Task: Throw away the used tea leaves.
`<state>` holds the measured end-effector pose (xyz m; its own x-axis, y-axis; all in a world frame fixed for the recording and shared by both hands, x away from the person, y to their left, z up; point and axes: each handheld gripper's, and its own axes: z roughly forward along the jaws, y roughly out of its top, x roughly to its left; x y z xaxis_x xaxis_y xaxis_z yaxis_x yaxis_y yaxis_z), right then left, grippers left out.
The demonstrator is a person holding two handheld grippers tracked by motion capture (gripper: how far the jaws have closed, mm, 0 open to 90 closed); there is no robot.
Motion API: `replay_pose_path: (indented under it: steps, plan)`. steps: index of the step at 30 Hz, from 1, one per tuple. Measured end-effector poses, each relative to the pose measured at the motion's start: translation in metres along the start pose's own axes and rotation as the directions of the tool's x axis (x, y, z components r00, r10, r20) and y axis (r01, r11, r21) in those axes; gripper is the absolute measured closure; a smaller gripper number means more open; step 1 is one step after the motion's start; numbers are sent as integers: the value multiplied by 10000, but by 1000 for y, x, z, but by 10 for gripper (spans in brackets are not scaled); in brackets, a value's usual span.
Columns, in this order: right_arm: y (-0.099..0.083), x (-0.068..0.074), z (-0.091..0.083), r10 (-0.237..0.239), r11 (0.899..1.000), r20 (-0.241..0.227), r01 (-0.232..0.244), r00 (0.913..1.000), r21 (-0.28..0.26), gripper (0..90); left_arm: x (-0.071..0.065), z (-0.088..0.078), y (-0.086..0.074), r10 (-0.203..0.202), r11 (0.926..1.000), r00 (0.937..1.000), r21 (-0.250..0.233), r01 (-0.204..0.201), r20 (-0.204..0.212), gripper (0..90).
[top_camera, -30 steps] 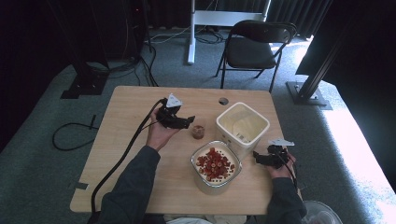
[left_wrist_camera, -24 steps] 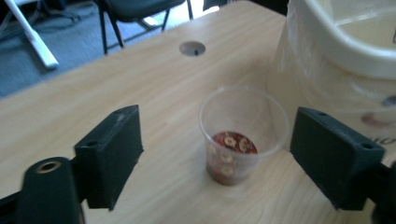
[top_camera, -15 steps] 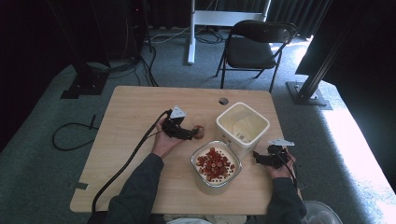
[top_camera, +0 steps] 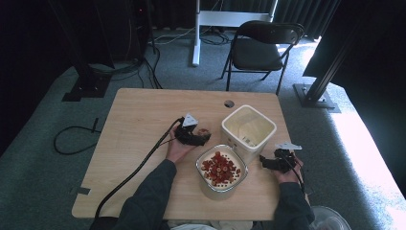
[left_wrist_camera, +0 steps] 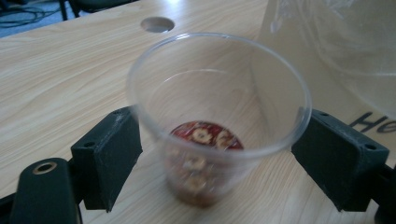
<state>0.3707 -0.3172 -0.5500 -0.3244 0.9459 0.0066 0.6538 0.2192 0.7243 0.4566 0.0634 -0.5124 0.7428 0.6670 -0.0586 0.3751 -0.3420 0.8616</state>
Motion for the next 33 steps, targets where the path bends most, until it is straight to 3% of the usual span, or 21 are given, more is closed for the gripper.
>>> replay_pose_path:
  steps: [3,7,22,27,33]
  plan:
    - [0,0,0,3,10000,0,-3,10000,0,133,2,2,1,-214,9994,9998,-274,212,-58,237]
    - [0,0,0,0,10000,-2,0,10000,-1,133,5,1,2,-182,9995,9997,-249,178,-140,281]
    - [0,0,0,-3,10000,-2,3,10000,0,133,4,-1,2,-39,9998,10000,-211,39,1,330]
    - [0,0,0,6,10000,-4,-6,10000,-3,133,1,-12,7,300,9994,9994,-205,-296,181,332]
    - [0,0,0,1,10000,-3,-1,10000,-4,134,-8,-37,18,880,9950,9954,-510,-861,371,336]
